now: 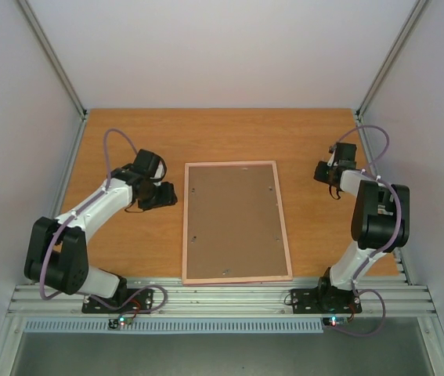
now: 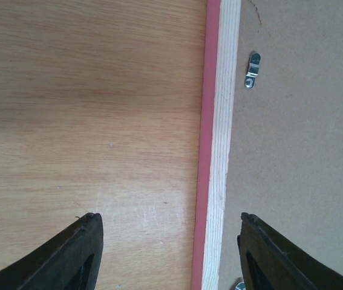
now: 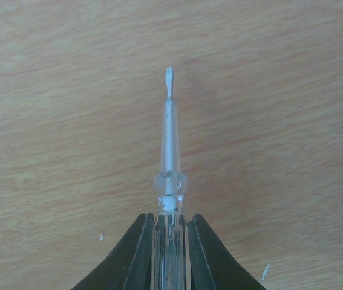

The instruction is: Take the photo out of the frame

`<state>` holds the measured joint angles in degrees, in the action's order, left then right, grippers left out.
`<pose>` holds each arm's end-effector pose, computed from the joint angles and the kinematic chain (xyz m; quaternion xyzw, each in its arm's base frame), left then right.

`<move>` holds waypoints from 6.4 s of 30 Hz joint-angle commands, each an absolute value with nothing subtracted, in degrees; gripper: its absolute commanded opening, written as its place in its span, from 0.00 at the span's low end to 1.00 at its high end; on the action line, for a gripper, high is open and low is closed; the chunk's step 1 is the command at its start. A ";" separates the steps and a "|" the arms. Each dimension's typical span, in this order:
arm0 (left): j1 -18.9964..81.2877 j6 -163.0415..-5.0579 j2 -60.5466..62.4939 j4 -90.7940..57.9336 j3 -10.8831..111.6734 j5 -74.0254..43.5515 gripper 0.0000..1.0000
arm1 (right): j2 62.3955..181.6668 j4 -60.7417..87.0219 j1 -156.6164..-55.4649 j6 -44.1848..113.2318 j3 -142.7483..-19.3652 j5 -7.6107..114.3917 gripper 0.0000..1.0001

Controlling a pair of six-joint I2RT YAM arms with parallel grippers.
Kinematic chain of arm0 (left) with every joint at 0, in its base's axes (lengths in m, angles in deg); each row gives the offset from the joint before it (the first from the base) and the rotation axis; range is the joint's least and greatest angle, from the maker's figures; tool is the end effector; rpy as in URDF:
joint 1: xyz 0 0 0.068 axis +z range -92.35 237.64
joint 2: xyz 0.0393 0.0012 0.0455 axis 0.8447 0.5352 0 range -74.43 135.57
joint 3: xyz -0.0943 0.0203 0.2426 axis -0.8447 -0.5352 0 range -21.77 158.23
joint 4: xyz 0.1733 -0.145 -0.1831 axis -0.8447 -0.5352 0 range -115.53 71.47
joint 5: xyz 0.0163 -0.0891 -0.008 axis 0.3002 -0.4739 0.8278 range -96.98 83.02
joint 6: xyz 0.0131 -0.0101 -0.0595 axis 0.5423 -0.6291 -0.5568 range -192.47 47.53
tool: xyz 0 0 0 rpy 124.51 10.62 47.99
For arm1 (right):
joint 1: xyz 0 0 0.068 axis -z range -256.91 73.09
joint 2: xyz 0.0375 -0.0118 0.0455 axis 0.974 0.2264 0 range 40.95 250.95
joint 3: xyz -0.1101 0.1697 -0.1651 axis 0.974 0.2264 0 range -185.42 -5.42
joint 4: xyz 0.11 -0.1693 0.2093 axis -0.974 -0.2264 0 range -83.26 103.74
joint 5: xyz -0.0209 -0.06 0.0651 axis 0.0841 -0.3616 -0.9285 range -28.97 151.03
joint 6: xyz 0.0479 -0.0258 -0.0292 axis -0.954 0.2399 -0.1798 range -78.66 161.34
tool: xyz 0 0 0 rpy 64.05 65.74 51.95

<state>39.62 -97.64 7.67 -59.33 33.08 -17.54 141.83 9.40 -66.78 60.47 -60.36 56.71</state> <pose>0.2856 -0.1020 0.1788 -0.0434 0.9767 -0.1538 0.1430 0.3744 -0.0634 0.1115 -0.0865 0.9359 -0.0515 0.3375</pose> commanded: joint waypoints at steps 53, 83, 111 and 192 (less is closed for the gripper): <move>35.94 -99.85 25.07 -53.77 32.87 -35.25 0.64 | 133.41 -14.00 -88.51 45.41 -54.51 39.29 0.45; 43.43 -98.95 45.84 -58.82 68.06 -31.71 0.67 | 156.27 -12.97 -86.96 50.13 -87.30 44.07 0.53; 33.75 -104.28 14.00 -54.57 28.96 -23.47 0.67 | 116.67 -1.74 -112.95 49.60 -47.90 54.80 0.63; 29.61 -99.26 11.19 -70.28 36.73 -18.21 0.00 | 146.07 10.70 -146.87 81.38 -53.24 114.88 0.89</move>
<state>29.68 -100.61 13.62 -68.90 34.80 -14.72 143.30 8.33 -146.74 79.60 -52.67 112.03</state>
